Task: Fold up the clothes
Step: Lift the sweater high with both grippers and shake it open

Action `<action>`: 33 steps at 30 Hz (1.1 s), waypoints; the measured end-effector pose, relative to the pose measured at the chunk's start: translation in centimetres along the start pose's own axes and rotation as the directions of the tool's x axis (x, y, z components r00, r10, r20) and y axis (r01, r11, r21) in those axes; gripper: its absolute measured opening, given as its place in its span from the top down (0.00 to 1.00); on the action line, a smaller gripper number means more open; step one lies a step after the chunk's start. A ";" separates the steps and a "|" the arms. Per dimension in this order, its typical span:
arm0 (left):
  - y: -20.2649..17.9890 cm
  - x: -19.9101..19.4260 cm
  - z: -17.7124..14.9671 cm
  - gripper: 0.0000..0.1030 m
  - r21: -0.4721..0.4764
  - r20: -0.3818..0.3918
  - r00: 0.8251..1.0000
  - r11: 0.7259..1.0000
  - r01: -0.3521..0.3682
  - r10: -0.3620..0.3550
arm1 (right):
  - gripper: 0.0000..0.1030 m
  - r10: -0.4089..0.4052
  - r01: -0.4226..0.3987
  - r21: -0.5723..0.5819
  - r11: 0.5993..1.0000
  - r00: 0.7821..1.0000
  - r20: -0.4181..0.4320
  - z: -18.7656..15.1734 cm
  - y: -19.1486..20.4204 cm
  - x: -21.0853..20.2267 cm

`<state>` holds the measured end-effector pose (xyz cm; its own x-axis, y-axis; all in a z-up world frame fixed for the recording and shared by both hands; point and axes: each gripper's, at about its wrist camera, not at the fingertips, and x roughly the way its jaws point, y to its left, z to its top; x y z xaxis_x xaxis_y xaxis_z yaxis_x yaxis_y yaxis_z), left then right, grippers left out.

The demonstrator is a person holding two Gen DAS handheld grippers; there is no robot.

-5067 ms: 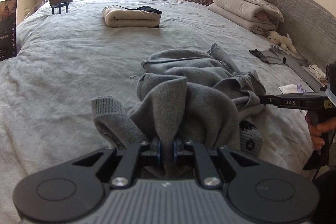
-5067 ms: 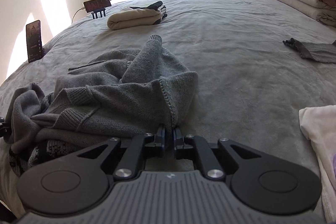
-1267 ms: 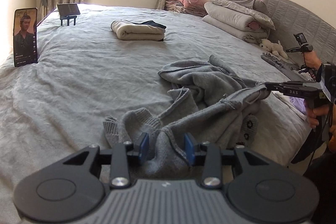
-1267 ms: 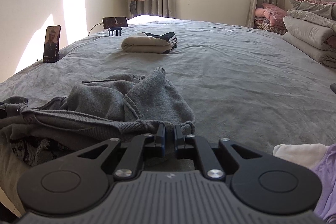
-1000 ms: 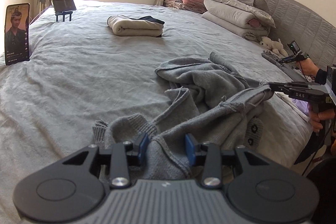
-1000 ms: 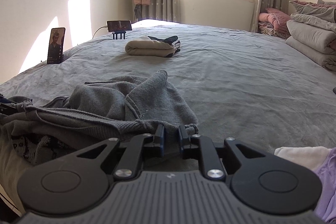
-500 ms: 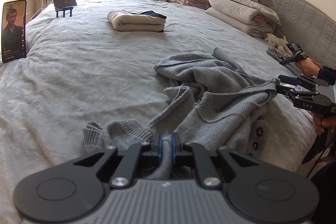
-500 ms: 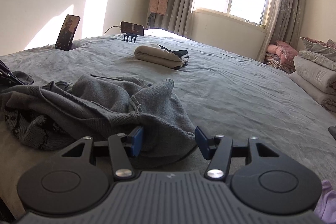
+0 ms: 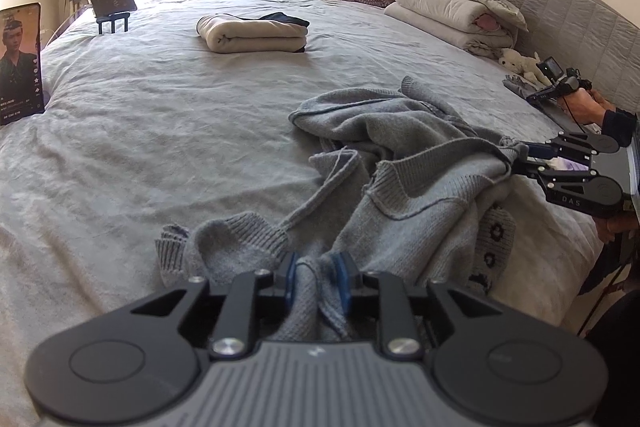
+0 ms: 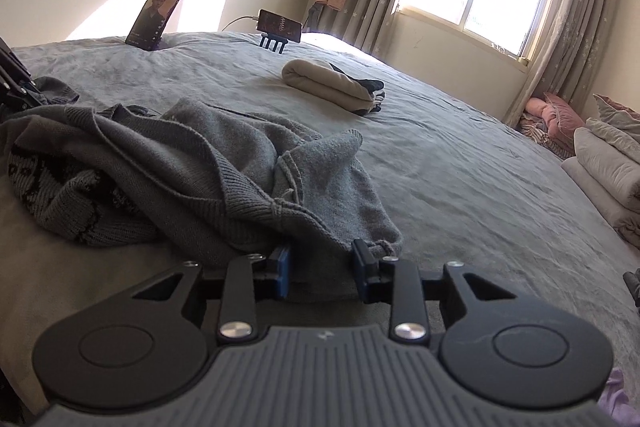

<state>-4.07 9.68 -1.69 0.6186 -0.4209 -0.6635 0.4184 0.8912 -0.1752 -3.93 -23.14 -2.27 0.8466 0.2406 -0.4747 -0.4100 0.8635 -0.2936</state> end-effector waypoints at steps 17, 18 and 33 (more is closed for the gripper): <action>-1.2 -2.0 0.7 0.94 0.041 0.170 0.971 0.983 -0.180 0.171 | 0.93 -0.105 0.099 0.146 0.984 0.994 0.031 2.0 -0.3 0.3; -1.3 -2.2 1.1 0.94 0.027 0.194 0.961 0.978 -0.208 0.199 | 0.93 -0.121 0.113 0.169 0.979 0.992 0.041 2.3 -0.5 0.1; -6.4 -10.6 8.0 0.94 -0.095 0.532 0.741 0.898 -0.430 0.410 | 0.94 -0.393 0.320 0.279 0.905 0.881 0.264 9.8 -1.0 -7.3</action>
<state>-7.93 7.07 12.28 0.9836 -0.0360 -0.1766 0.0470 0.9972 0.0587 -6.33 -21.43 9.65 0.9965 -0.0102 -0.0832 -0.0055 0.9824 -0.1865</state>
